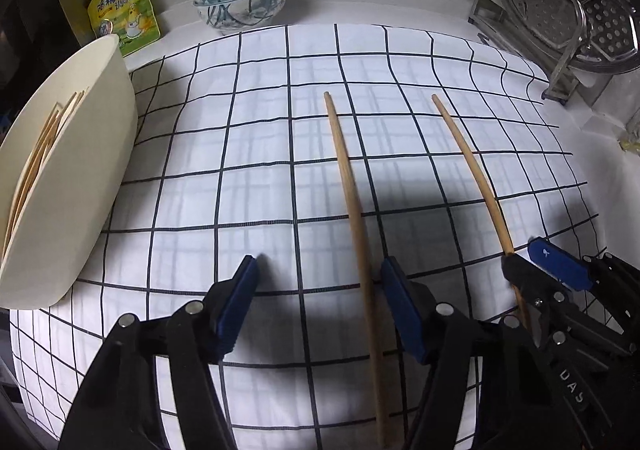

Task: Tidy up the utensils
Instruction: 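Close the right tool on a chopstick while the left tool grasps the other, then carry both chopsticks into the white basin and open both tools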

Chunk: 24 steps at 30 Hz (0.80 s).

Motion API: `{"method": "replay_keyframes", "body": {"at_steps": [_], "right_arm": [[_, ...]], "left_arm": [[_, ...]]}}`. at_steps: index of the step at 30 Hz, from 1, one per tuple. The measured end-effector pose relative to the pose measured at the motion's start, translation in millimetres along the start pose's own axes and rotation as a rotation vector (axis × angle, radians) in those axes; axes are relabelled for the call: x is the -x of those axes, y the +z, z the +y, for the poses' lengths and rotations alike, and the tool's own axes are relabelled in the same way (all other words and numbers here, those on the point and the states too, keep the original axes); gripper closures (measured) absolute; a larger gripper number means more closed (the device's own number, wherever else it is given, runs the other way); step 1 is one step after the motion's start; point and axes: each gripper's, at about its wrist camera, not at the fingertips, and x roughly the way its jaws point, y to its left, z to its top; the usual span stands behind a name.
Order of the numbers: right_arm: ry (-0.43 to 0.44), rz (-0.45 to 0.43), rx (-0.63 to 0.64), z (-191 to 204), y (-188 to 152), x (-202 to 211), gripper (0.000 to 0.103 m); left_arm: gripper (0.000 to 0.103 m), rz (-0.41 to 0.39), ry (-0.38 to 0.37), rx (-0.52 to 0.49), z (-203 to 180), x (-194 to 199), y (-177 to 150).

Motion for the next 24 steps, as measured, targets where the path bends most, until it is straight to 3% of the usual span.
{"method": "replay_keyframes", "body": {"at_steps": [1,3,4,6,16,24], "right_arm": [[-0.001,-0.002,0.003,1,1,-1,0.076],[-0.017,-0.003,0.026,5,2,-3,0.077],[-0.028,-0.002,0.043,7,3,-4,0.084],[-0.025,0.004,0.053,9,5,-5,0.097],[0.075,0.001,-0.081,-5,8,13,0.097],[0.117,-0.072,-0.105,18,34,52,0.097]], "left_arm": [[0.046,-0.003,-0.001,0.002,0,0,1],[0.061,-0.011,-0.004,-0.002,-3,1,2],[0.068,-0.014,-0.004,-0.004,-4,2,3],[0.094,-0.013,-0.012,0.006,-4,2,4],[0.096,0.028,-0.093,0.05,14,17,9],[0.096,-0.07,-0.089,0.05,48,73,28]]}}
